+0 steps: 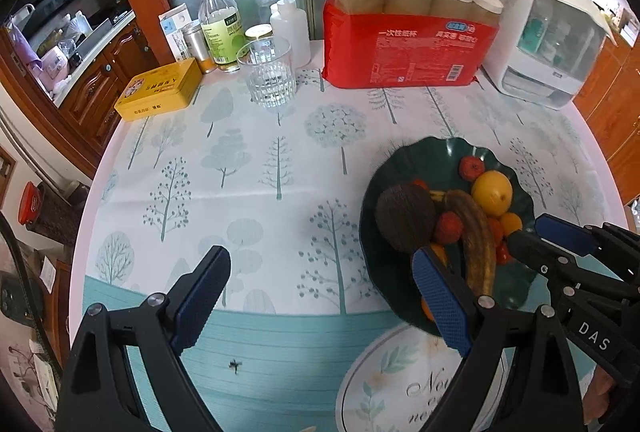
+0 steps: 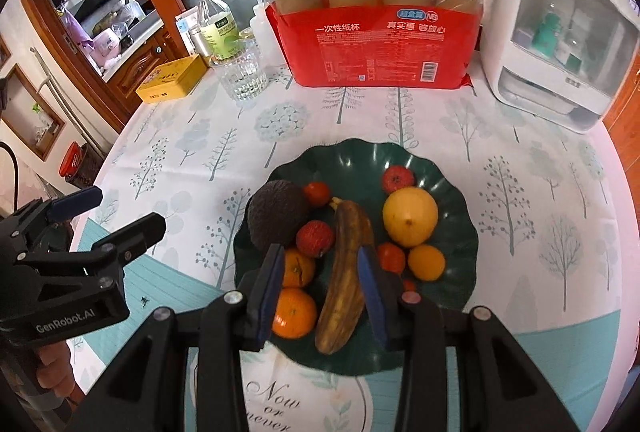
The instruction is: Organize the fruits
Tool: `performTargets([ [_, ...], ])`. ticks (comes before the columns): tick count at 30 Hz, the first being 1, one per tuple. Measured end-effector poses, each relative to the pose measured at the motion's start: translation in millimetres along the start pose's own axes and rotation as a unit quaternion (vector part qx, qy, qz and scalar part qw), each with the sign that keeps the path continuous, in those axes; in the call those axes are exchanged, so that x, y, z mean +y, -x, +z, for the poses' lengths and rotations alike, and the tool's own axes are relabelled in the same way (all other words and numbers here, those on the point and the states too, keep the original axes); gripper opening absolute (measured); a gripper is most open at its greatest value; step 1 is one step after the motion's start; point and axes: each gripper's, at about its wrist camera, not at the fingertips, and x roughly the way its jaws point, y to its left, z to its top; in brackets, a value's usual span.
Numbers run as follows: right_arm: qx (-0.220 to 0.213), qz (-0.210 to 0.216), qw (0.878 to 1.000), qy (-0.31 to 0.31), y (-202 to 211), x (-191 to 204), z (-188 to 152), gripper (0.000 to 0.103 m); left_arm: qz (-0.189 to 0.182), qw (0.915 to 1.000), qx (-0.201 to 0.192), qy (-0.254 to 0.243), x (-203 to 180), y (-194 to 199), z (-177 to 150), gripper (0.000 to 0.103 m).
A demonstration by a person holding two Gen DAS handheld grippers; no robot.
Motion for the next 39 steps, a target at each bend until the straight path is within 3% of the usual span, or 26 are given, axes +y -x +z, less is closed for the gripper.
performTargets([
  [11, -0.014, -0.008, 0.999, -0.038, 35.3, 16.3, -64.9, 0.038, -0.024, 0.9997, 0.003, -0.002, 4.3, 29.0, -59.1, 0.092],
  [22, -0.014, -0.020, 0.996, -0.089, 76.8, 33.6, -133.2, 0.038, -0.037, 0.9986, 0.013, -0.036, 1.0, 66.6, -125.2, 0.092],
  [29, -0.021, -0.008, 0.994, -0.103, 111.3, 42.0, -152.8, 0.038, -0.041, 0.9986, -0.003, -0.032, -8.3, 102.2, -150.8, 0.092],
  [39, -0.036, -0.013, 0.997, -0.068, 145.5, 53.8, -162.2, 0.039, -0.027, 0.9995, -0.019, 0.000, -19.2, 134.6, -164.1, 0.092],
])
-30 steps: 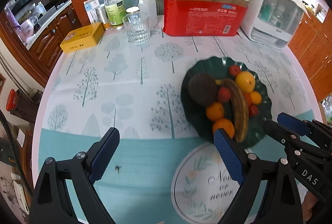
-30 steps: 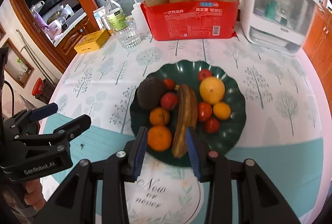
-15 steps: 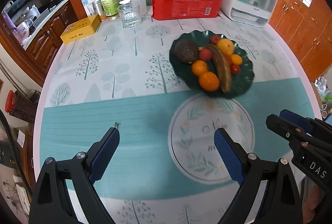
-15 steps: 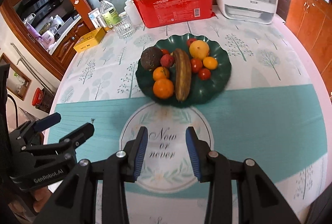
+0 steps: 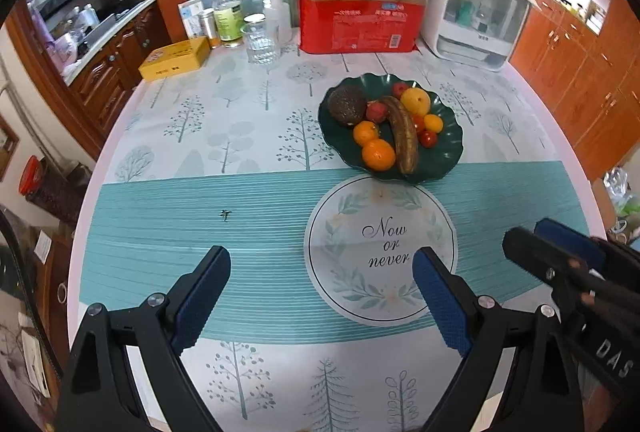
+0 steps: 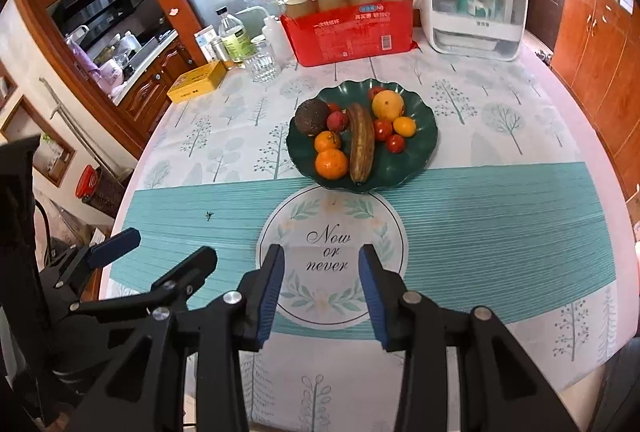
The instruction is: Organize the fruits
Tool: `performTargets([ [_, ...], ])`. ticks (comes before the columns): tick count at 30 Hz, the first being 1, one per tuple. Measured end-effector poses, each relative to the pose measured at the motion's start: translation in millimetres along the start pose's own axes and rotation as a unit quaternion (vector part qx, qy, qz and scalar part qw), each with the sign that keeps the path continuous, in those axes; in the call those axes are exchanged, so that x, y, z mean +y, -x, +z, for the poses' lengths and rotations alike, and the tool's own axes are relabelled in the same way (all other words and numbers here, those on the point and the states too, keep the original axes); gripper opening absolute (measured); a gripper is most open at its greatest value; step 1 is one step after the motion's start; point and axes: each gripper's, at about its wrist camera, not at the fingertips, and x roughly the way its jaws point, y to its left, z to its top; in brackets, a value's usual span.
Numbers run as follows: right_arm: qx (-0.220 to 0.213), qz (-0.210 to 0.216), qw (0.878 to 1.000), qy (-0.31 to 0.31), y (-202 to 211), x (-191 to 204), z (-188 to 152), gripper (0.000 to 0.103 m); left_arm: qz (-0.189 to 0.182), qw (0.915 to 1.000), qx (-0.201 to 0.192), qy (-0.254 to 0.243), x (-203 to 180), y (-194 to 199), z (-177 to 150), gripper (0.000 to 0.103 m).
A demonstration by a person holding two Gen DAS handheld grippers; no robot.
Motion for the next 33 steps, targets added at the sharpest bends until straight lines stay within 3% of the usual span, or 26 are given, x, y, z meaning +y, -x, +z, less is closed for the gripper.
performTargets([
  [14, -0.006, -0.008, 1.000, 0.009, 11.9, 0.2, -13.2, 0.039, 0.022, 0.9996, -0.006, 0.017, -4.4, 16.9, -15.3, 0.092],
  [33, -0.014, -0.007, 1.000, 0.009, 20.0, 0.2, -16.2, 0.039, 0.022, 0.9995, -0.013, 0.019, -5.8, 24.8, -20.6, 0.092],
])
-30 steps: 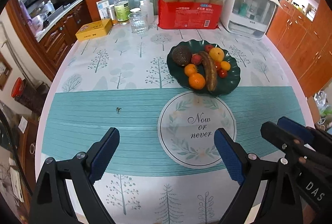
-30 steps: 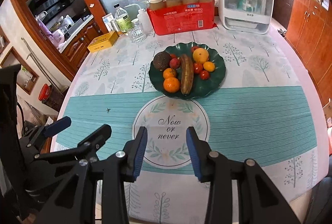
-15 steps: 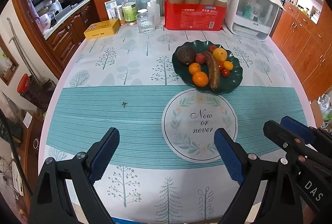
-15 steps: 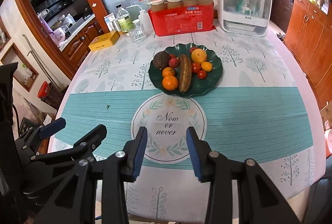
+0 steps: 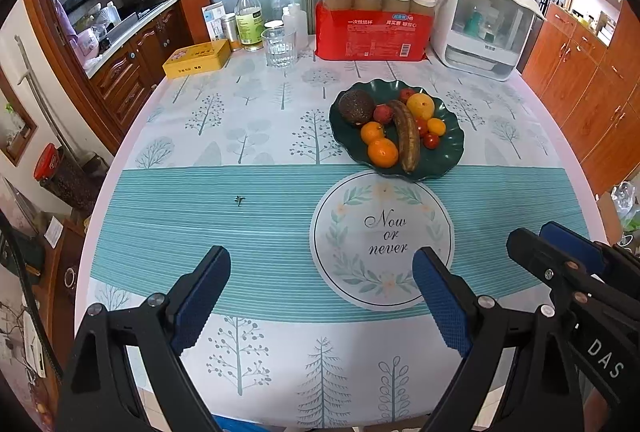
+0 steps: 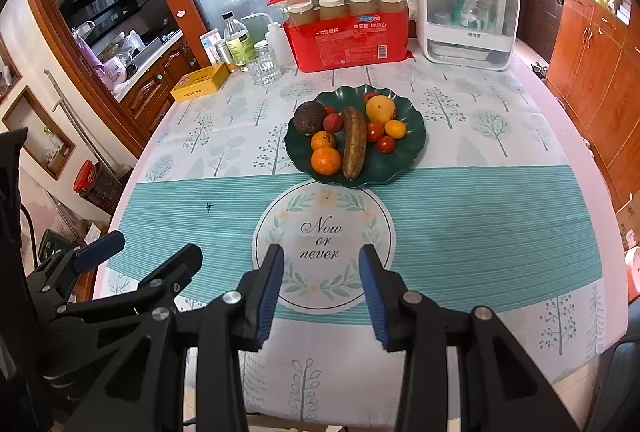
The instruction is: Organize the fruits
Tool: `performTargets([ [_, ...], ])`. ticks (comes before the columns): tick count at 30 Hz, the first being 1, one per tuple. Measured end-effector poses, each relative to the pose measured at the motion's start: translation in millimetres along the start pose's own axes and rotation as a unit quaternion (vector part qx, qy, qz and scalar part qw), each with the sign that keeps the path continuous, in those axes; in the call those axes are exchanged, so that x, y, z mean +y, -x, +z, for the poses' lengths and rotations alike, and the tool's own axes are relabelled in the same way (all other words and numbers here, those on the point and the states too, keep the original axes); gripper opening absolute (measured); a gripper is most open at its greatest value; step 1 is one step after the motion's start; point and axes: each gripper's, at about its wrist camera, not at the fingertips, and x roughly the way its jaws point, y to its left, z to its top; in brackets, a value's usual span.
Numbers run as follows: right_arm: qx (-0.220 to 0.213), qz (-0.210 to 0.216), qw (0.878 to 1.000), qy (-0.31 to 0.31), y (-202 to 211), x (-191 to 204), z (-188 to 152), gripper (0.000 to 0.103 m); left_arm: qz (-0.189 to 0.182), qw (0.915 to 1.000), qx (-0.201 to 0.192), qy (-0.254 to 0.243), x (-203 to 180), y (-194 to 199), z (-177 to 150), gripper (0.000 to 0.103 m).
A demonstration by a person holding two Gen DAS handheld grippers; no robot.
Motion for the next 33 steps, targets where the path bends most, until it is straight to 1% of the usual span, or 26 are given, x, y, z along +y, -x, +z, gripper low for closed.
performTargets([
  [17, 0.000, 0.001, 1.000, -0.001, 0.0, -2.2, -0.7, 0.039, -0.001, 1.0000, 0.005, 0.000, -3.9, 3.7, -4.5, 0.092],
  [33, 0.003, 0.002, 1.000, -0.002, -0.9, -3.6, -1.6, 0.039, 0.001, 0.9999, 0.011, 0.001, -0.7, -1.1, -6.0, 0.092],
])
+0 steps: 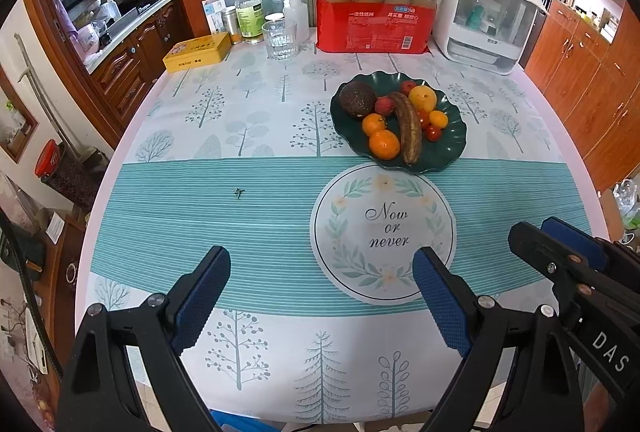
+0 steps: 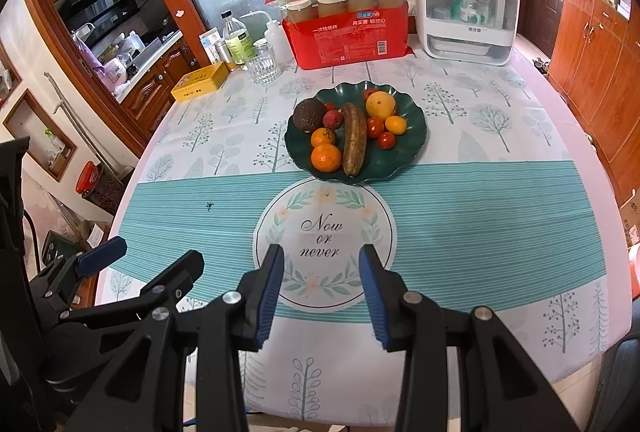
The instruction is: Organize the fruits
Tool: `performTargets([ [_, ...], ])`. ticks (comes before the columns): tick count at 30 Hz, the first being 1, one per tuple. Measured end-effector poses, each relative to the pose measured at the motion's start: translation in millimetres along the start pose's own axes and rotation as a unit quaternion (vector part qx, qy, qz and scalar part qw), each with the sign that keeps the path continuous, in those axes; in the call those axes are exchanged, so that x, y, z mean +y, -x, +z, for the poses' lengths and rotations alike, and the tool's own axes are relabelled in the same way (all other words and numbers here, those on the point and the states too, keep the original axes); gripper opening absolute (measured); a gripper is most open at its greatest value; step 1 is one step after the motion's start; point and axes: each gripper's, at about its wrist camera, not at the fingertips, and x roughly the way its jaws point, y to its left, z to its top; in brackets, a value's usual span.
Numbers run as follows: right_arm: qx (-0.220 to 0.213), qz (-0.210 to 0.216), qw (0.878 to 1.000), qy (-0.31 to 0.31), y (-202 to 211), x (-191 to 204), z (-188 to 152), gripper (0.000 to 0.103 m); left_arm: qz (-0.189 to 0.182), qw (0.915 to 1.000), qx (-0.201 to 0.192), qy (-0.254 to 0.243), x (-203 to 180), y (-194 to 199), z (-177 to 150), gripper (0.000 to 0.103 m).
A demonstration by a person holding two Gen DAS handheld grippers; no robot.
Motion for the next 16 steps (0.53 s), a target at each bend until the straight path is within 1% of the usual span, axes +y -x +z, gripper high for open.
performTargets([
  [16, 0.000, 0.000, 1.000, -0.001, -0.5, -0.2, 1.5, 0.039, 0.000, 1.0000, 0.002, 0.001, 2.4, -0.6, 0.8, 0.092],
])
